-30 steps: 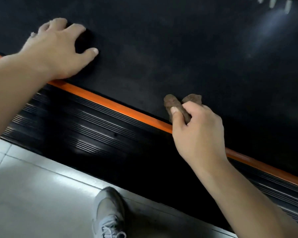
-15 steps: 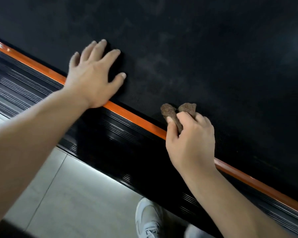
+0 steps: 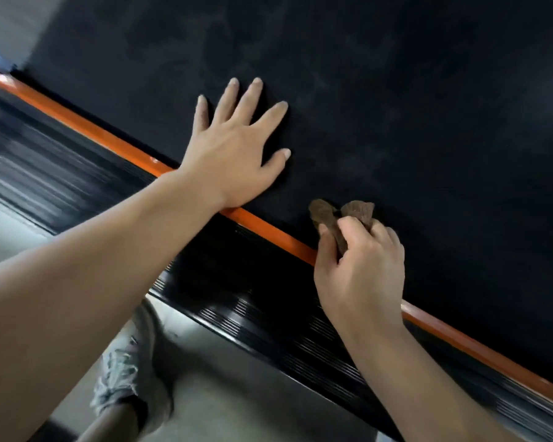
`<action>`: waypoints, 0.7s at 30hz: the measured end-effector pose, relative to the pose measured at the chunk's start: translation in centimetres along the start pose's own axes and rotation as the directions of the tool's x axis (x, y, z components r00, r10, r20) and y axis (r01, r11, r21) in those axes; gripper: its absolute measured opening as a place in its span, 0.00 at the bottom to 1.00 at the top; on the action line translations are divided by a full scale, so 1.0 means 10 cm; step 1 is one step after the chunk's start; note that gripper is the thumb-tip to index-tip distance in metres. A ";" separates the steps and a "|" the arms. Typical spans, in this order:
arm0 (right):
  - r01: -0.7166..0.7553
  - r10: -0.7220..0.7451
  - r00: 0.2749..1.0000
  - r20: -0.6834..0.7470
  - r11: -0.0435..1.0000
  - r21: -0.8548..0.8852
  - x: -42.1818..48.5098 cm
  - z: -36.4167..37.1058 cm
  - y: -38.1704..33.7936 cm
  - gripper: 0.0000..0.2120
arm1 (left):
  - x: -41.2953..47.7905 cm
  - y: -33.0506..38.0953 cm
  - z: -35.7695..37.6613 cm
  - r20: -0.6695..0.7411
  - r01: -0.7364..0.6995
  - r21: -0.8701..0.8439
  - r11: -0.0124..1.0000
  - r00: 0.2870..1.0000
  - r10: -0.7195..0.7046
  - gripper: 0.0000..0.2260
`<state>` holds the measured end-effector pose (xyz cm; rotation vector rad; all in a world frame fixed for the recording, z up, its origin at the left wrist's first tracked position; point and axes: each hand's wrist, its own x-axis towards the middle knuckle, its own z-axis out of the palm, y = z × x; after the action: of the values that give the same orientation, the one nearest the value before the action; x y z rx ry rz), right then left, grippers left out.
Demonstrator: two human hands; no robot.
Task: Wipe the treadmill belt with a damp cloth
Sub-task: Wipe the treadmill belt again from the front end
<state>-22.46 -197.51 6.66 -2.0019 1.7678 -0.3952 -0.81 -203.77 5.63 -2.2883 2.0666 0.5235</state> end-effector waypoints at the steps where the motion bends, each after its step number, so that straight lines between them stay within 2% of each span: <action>1: -0.025 0.025 1.000 -0.013 1.000 0.007 0.04 0.07 -0.15 0.10 | 0.04 -0.16 -0.05 -0.003 -0.006 0.009 1.000 1.000 0.006 0.30; 9: -0.161 0.163 0.982 -0.090 0.986 0.031 0.38 0.79 -1.43 0.14 | 0.28 -1.61 -0.40 0.028 -0.149 0.070 0.986 0.989 0.148 0.31; 13: -0.173 0.175 0.979 -0.102 0.984 0.032 0.55 1.15 -2.01 0.12 | 0.36 -2.32 -0.57 0.024 -0.167 0.052 0.985 0.986 0.166 0.31; 16: -0.160 0.161 0.982 -0.100 0.987 0.017 0.69 1.38 -2.35 0.14 | 0.38 -2.66 -0.67 0.036 -0.086 0.013 0.996 0.996 0.085 0.31; 19: -0.140 0.140 0.989 -0.053 0.990 0.015 0.76 1.52 -2.57 0.16 | 0.40 -2.81 -0.74 0.101 0.054 -0.111 0.992 0.994 -0.043 0.30; 21: -0.138 0.138 0.990 -0.036 0.990 0.019 0.80 1.58 -2.64 0.14 | 0.43 -2.86 -0.78 0.125 0.077 -0.205 0.976 0.991 -0.052 0.30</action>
<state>9.13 -200.92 5.59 -1.8584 1.9064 -0.4041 29.05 -206.11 5.84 -2.3572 1.9593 0.8914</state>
